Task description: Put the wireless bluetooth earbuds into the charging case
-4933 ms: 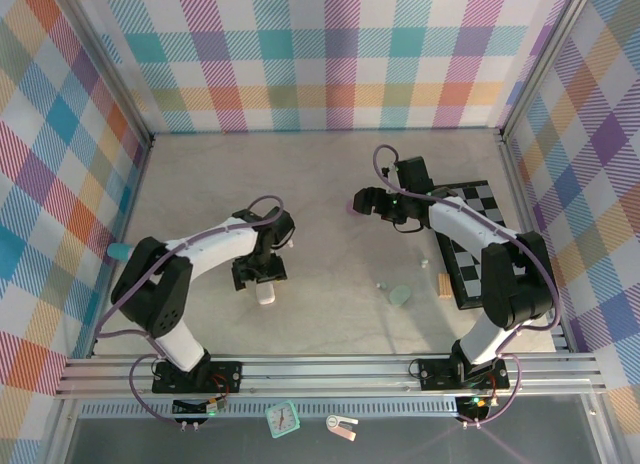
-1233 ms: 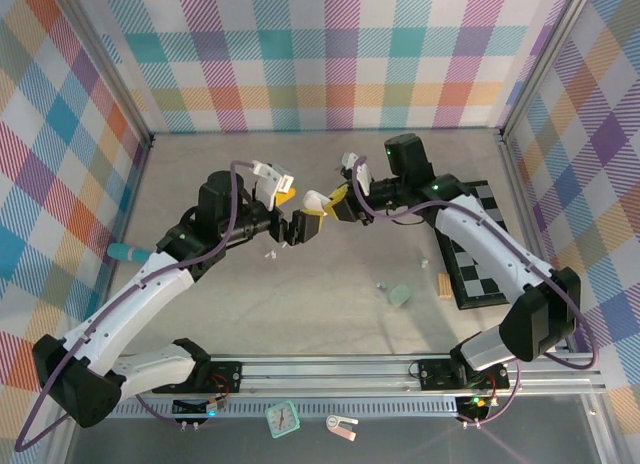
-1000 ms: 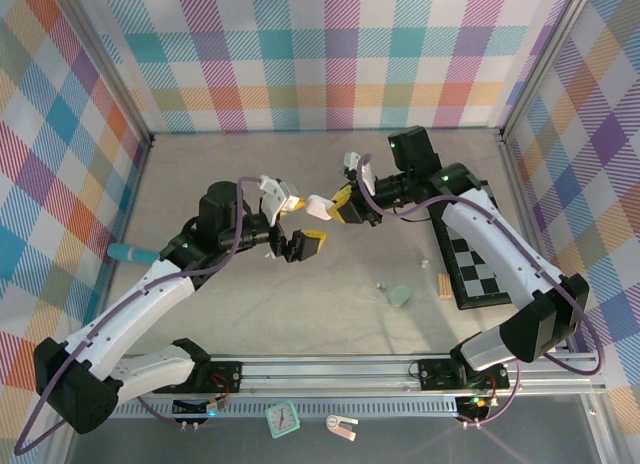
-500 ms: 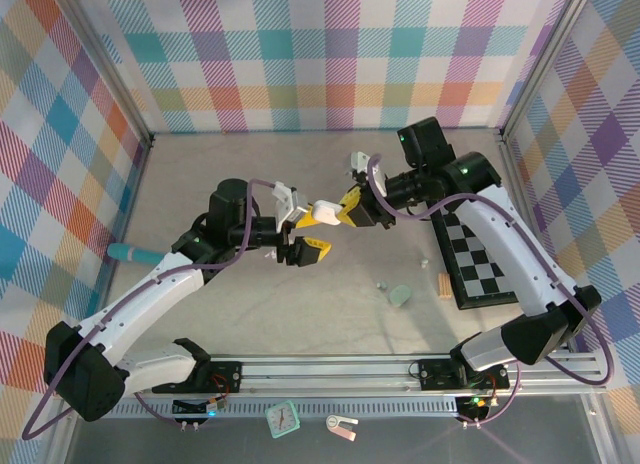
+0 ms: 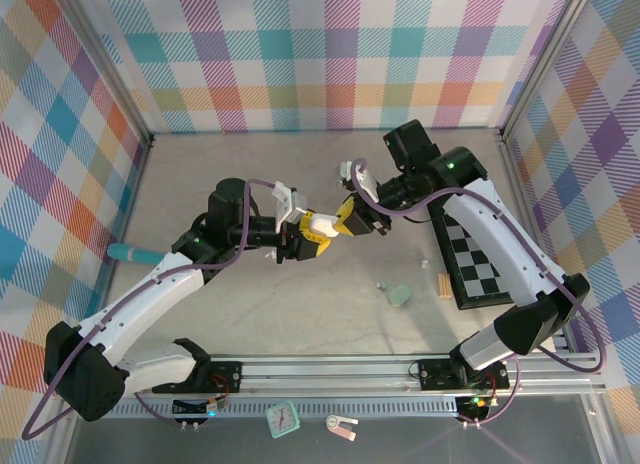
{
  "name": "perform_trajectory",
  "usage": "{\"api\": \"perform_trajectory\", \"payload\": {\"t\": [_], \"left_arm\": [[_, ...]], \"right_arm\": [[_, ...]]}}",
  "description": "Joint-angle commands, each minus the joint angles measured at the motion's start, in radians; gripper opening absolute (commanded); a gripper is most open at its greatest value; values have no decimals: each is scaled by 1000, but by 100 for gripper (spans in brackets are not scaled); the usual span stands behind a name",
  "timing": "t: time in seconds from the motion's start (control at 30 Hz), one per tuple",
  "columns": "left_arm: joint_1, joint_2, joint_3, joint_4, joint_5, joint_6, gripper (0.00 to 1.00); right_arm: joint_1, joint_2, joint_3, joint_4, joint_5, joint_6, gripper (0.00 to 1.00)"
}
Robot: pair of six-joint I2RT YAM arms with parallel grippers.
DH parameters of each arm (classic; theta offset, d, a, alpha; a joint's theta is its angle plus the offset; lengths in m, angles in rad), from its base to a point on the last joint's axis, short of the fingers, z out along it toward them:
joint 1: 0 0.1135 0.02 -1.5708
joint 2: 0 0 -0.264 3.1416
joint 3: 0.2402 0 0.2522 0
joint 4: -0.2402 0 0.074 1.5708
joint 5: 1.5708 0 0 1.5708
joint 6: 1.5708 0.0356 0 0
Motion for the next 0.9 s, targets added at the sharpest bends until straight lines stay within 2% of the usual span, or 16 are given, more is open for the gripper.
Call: {"api": "perform_trajectory", "payload": {"t": [0.0, 0.27, 0.43, 0.47, 0.57, 0.63, 0.73, 0.87], "left_arm": [[9, -1, 18, 28, 39, 4, 37], [9, -2, 21, 28, 57, 2, 11], [9, -1, 13, 25, 70, 21, 6], [10, 0, 12, 21, 74, 29, 6], [10, 4, 8, 23, 90, 41, 6], [10, 1, -1, 36, 98, 54, 6], [10, -14, -29, 61, 101, 85, 7], [10, -44, -84, 109, 82, 136, 9]], "right_arm": [[6, 5, 37, -39, -4, -32, 10], [11, 5, 37, -32, -3, -31, 10], [12, 1, 30, -15, -3, -24, 11], [12, -2, 25, 1, -2, -15, 13], [12, -19, -5, 84, 26, 40, 37], [12, -30, -23, 145, 79, 78, 47], [8, -42, -31, 201, 140, 116, 51], [0, -59, -37, 241, 108, 139, 58]]}}
